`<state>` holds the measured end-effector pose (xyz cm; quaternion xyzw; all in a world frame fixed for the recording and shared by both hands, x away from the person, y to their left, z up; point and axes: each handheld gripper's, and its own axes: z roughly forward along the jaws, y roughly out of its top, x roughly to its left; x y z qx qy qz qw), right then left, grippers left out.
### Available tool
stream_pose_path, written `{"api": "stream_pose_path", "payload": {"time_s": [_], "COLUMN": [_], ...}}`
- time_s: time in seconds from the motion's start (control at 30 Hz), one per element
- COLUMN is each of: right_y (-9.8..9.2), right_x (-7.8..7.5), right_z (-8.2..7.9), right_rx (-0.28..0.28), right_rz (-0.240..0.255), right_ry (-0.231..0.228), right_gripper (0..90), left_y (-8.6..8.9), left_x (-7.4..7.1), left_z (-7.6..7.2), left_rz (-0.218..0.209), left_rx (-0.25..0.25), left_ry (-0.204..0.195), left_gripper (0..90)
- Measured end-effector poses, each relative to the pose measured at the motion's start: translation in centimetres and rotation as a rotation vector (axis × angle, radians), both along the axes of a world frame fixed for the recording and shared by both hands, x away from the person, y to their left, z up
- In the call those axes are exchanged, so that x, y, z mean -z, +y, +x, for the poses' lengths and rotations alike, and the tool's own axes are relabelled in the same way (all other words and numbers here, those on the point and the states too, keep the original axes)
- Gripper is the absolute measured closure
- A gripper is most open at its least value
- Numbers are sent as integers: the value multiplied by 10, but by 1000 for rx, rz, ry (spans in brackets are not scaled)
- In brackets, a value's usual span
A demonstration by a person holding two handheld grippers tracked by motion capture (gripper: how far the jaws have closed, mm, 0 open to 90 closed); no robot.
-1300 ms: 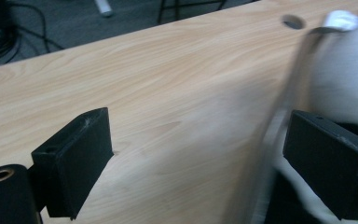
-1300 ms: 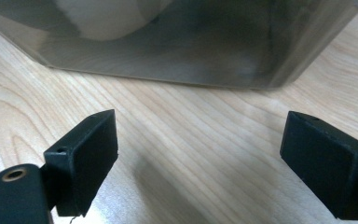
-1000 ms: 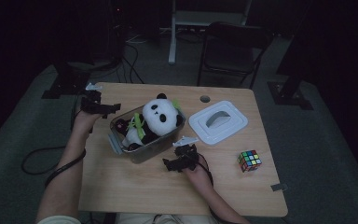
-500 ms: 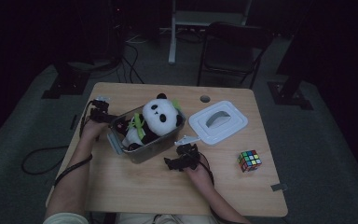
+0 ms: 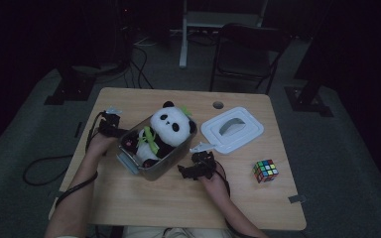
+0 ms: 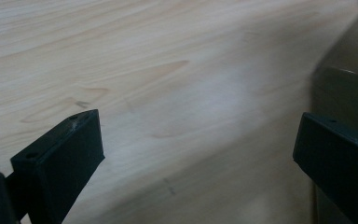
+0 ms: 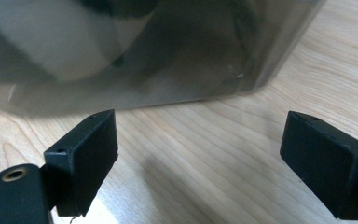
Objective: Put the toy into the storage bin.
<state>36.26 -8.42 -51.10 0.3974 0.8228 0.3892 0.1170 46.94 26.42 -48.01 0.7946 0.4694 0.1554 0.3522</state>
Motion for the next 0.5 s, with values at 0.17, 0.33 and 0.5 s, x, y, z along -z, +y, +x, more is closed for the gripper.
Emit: {"api": "stream_pose_path", "payload": {"time_s": [0.17, 0.33, 0.5], "right_y": [-8, -14, -24], "right_x": [-3, -3, -4], "right_z": [1, 2, 3], "right_rx": [2, 25, 44], "right_rz": [14, 8, 12], "right_ry": [3, -9, -7], "right_gripper": [107, 107, 107], "left_y": [-9, -19, -28], "left_x": [0, 0, -3], "left_z": [-11, -21, -35], "left_rz": [2, 1, 4], "left_rx": [32, 55, 74], "left_ry": [-5, 0, -11], "left_gripper": [23, 23, 13]}}
